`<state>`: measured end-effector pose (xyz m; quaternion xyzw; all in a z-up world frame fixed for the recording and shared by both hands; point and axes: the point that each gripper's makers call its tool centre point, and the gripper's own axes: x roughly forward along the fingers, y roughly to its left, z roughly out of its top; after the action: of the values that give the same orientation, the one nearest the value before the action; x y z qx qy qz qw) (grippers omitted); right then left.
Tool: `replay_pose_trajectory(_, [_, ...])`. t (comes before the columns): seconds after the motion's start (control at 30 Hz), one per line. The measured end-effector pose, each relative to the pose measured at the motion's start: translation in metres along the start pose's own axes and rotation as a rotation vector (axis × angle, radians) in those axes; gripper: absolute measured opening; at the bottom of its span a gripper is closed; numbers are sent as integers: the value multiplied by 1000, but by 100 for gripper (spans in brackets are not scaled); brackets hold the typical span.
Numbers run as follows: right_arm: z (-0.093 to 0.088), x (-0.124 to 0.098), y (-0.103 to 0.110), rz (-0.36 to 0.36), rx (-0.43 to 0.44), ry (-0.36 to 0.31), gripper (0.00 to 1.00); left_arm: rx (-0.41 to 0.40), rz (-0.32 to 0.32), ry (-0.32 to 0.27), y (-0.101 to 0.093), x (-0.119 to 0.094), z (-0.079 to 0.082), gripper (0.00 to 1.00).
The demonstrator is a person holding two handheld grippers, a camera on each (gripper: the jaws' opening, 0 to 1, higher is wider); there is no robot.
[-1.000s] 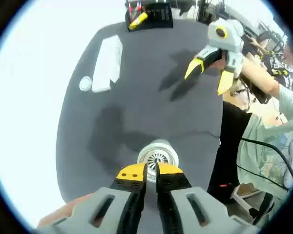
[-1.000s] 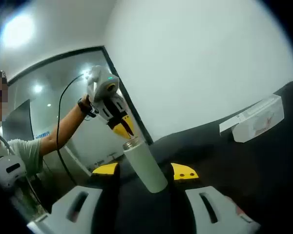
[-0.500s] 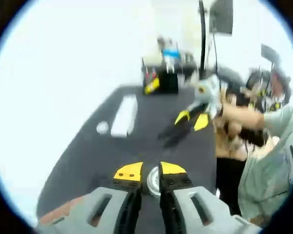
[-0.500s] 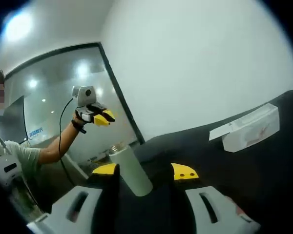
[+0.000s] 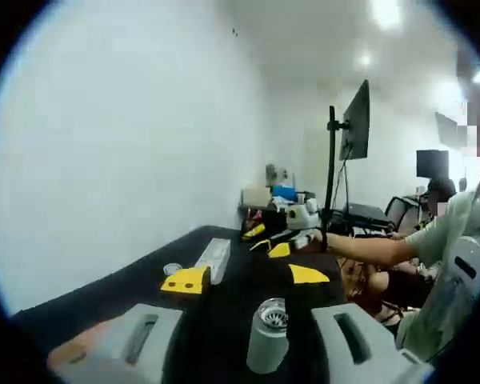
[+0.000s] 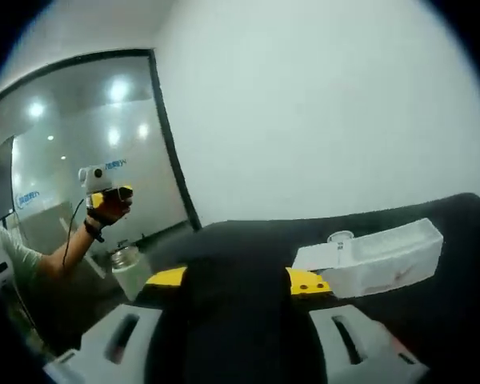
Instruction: Assemble the cup parts correctly, then place the assembled cup into the box.
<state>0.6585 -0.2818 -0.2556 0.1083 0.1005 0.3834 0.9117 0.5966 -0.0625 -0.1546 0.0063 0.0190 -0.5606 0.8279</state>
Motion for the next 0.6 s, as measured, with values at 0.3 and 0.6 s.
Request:
replay_pose_trajectory(0.3, [23,54,-50,-46,-114,69,50,21,-102,-139,0,-8,-25,74])
replay_pose_trajectory(0.6, [1,112,-110,-138,-232,410,50,-2,-233,-122,-16,-8,-75,89])
